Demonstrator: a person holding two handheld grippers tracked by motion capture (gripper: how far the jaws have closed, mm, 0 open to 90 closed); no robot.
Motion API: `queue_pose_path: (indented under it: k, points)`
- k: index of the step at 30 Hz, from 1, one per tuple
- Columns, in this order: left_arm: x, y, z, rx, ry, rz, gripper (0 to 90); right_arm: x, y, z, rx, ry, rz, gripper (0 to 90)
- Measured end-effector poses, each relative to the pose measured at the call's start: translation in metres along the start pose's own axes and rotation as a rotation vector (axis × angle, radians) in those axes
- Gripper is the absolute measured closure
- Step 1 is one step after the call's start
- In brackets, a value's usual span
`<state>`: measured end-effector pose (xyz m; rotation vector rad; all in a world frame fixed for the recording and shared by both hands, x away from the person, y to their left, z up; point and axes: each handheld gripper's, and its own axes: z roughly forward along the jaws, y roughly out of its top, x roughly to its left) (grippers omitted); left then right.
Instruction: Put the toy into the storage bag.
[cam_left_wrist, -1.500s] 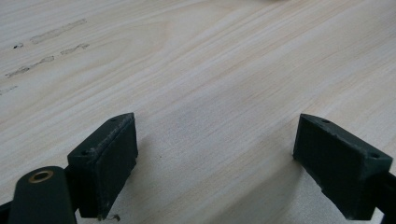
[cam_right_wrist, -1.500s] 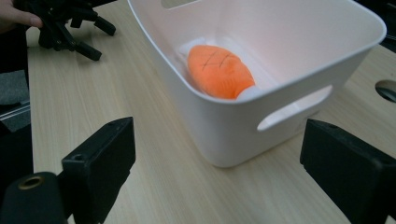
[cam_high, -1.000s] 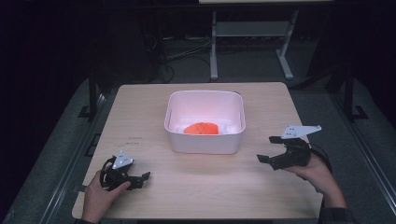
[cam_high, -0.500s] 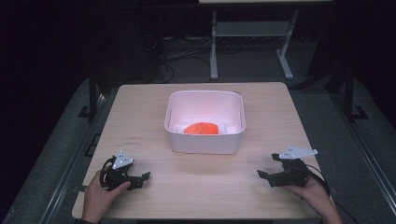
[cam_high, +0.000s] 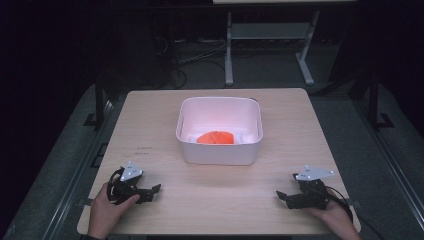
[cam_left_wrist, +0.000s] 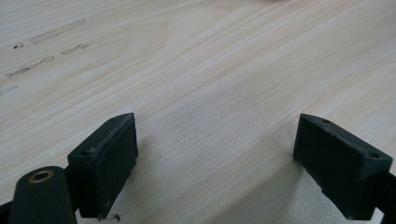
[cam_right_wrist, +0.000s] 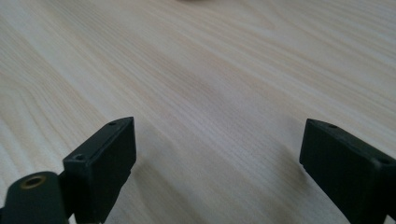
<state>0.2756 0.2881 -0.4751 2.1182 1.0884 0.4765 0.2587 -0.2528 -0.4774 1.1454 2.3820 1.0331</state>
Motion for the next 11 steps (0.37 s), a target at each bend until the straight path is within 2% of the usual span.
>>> queue_pose_path:
  k: [11]
  points:
    - [0.0,0.0001,-0.0001,0.001,0.0,0.0,12.9,-0.0004,-0.0026,0.0034,-0.002,-0.005,0.004,9.7]
